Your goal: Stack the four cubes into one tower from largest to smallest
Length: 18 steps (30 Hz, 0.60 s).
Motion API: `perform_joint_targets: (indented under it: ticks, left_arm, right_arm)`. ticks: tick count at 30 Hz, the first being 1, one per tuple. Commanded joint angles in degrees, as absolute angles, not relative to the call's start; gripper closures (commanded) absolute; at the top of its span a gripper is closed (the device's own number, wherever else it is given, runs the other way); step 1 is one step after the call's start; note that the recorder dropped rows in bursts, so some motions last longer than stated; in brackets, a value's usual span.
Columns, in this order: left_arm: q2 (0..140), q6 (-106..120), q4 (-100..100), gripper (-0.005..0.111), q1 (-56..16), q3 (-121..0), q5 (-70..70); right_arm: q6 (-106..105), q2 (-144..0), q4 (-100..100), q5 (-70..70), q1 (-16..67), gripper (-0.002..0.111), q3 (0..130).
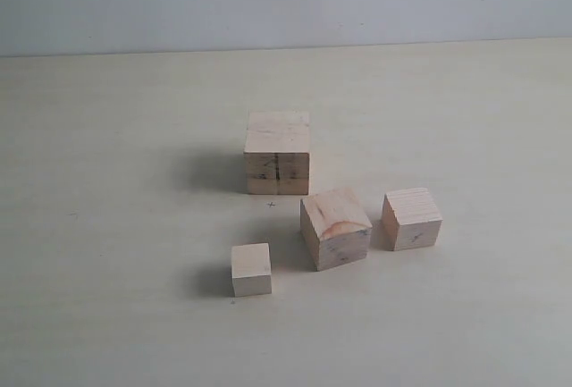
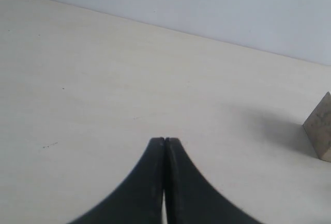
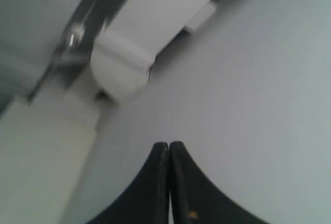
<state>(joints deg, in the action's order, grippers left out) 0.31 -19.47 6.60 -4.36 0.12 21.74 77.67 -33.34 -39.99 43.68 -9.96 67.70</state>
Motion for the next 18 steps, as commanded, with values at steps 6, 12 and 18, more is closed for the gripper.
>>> perform_joint_targets:
  ticks: [6, 12, 18]
  left_arm:
    - [0.0, -19.8, 6.7, 0.107, -4.7, 0.0, 20.4]
    - [0.0, -19.8, 6.7, 0.107, -4.7, 0.0, 20.4]
    - [0.0, -19.8, 6.7, 0.107, -4.7, 0.0, 20.4]
  right_arm:
    - [105.7, -52.4, -99.9, 29.8, -10.1, 0.108, 74.0]
    - [103.9, -66.0, -99.9, 24.0, -10.1, 0.108, 66.6]
    - [103.2, -74.4, -99.9, 23.4, -10.1, 0.108, 65.0]
